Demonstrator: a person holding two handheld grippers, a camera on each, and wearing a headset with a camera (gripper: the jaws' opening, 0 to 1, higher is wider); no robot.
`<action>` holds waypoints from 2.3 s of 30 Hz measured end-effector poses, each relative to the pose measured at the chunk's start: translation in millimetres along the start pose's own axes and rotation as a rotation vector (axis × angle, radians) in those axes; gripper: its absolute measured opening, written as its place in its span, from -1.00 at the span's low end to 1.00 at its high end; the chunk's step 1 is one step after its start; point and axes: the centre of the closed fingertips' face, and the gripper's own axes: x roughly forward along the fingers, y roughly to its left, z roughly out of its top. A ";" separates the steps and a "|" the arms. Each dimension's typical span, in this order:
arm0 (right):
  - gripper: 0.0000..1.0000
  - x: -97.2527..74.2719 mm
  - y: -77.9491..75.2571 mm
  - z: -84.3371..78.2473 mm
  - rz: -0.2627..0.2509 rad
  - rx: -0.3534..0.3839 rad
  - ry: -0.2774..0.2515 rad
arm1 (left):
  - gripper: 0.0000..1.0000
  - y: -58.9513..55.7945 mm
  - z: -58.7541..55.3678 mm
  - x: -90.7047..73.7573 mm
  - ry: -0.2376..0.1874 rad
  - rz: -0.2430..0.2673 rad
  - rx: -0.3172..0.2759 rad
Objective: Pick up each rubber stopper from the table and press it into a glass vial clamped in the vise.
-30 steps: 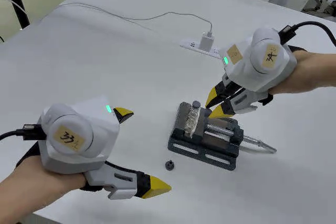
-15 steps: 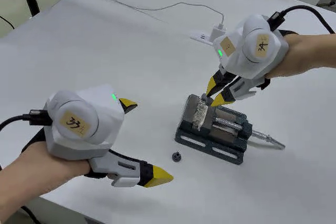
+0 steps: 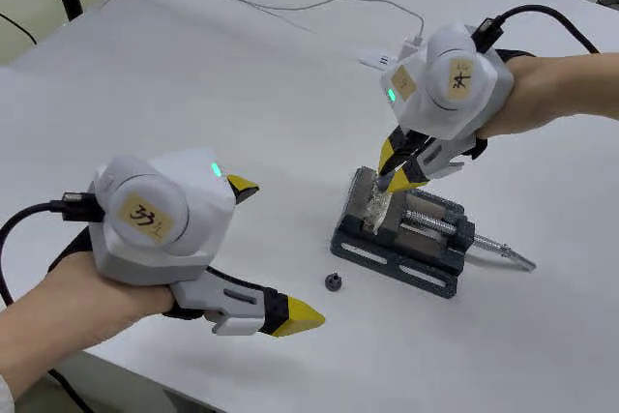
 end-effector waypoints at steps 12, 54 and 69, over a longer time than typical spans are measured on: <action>-0.88 0.3 6.8 3.5 0.011 0.011 0.025 | 0.84 -0.5 -2.6 -0.7 0.000 -0.002 -0.011; -0.90 3.3 2.7 -1.4 -0.052 0.281 0.045 | 0.81 -2.2 -2.6 2.5 -0.002 -0.015 -0.017; -0.85 1.1 6.3 3.0 -0.059 0.257 0.032 | 0.79 -1.8 -2.8 3.0 -0.004 -0.014 -0.022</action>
